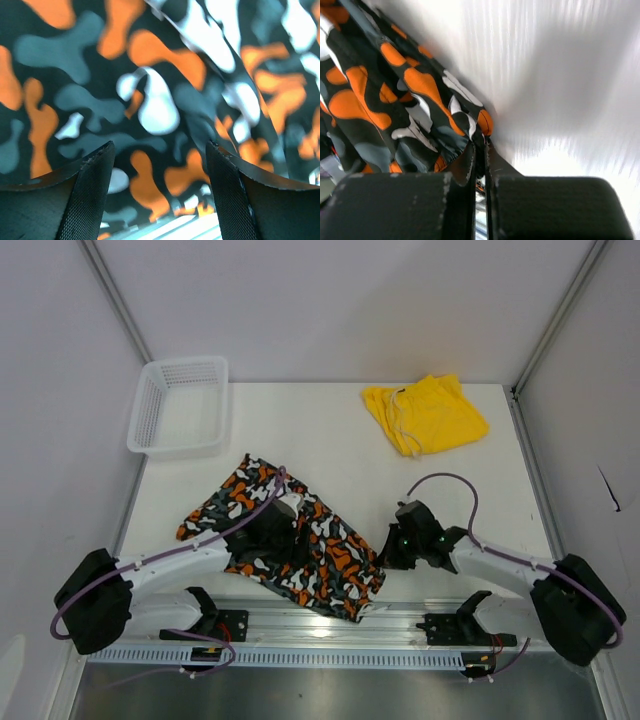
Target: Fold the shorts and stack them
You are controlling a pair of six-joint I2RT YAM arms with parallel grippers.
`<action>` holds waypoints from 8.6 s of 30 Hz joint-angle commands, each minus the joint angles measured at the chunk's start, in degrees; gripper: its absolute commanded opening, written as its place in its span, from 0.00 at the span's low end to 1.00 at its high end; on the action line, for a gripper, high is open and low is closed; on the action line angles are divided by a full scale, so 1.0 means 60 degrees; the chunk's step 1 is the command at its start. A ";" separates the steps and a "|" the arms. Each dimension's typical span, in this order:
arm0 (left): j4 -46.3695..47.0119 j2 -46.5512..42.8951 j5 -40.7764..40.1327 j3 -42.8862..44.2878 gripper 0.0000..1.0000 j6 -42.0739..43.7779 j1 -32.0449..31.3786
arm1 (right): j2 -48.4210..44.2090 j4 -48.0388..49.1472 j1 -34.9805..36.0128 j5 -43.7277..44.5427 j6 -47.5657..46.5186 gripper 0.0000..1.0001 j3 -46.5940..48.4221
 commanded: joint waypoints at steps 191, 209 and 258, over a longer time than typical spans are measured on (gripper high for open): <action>-0.4918 0.6993 0.1020 1.0343 0.51 -0.5070 0.1178 | 0.1296 0.6321 0.1954 0.5596 -0.7224 0.00 0.1974; -0.4624 0.7023 0.0816 1.0402 0.00 -0.5012 0.1398 | -0.0488 0.4860 0.1284 0.3508 -0.6042 0.56 0.1608; -0.4786 1.0113 0.3496 1.2072 0.00 -0.2800 0.0885 | 0.3713 1.0055 -0.0318 -0.4172 -0.1629 0.99 -0.0750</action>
